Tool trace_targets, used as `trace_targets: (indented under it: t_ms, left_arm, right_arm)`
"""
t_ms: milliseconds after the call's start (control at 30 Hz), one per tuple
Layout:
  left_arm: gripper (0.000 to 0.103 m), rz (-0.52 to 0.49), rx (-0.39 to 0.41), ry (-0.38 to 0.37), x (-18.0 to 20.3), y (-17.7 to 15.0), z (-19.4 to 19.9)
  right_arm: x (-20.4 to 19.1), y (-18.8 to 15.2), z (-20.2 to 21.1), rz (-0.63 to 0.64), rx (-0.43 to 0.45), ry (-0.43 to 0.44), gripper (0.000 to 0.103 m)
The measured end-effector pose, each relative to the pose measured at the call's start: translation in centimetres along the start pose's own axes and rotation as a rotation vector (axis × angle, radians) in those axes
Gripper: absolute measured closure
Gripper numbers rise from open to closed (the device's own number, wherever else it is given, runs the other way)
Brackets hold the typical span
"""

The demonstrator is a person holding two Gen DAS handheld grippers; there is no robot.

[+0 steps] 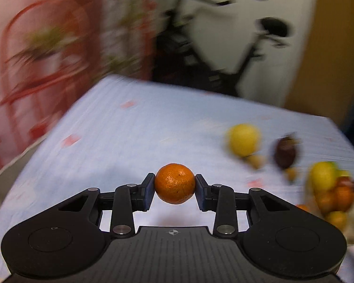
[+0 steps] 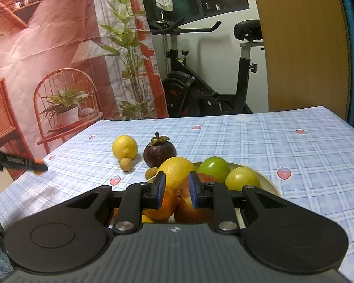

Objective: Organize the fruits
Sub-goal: 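Close the left tool on the small tangerine, then carry the tangerine onto the plate with the left tool and open it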

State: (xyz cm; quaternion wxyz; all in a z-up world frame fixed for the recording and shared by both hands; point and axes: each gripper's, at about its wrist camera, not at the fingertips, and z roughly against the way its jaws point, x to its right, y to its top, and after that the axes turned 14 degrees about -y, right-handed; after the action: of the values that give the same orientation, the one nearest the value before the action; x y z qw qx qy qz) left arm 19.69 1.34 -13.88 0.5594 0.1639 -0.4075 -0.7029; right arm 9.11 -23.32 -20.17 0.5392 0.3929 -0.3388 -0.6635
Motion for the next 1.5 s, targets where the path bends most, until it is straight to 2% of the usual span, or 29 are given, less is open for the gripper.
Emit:
trace_targets:
  t_ms: [200, 300, 367, 467, 800, 933, 1100, 1500]
  left_arm:
    - [0.065, -0.18, -0.019, -0.268, 9.4, 2.4, -3.0]
    - [0.065, -0.259, -0.037, -0.361, 13.5, 2.6, -4.7]
    - [0.065, -0.321, -0.051, -0.396, 15.9, 2.4, -5.9]
    - [0.065, -0.347, -0.086, -0.445, 18.4, 2.2, -7.8]
    - [0.065, -0.493, -0.172, -0.577, 24.2, 1.6, -11.5]
    - [0.065, -0.568, -0.226, -0.598, 25.4, -0.2, -12.6]
    - [0.065, -0.629, -0.249, -0.571, 26.0, -1.0, -14.2]
    - [0.064, -0.667, -0.25, -0.548, 26.0, -0.9, -14.8]
  right_arm:
    - [0.6, 0.1, 0.5, -0.004, 0.028, -0.06, 0.079]
    - [1.5, 0.2, 0.6, -0.034, 0.036, -0.103, 0.079]
    - [2.3, 0.2, 0.7, -0.057, 0.037, -0.132, 0.079]
    - [3.5, 0.2, 0.6, -0.093, 0.033, -0.178, 0.078]
    - [7.6, -0.4, 0.6, -0.231, -0.001, -0.327, 0.077]
    - [8.4, -0.7, 0.5, -0.256, -0.012, -0.344, 0.077]
    - [9.2, -1.1, 0.2, -0.283, -0.036, -0.363, 0.077]
    - [9.4, -1.5, -0.5, -0.288, -0.068, -0.373, 0.077]
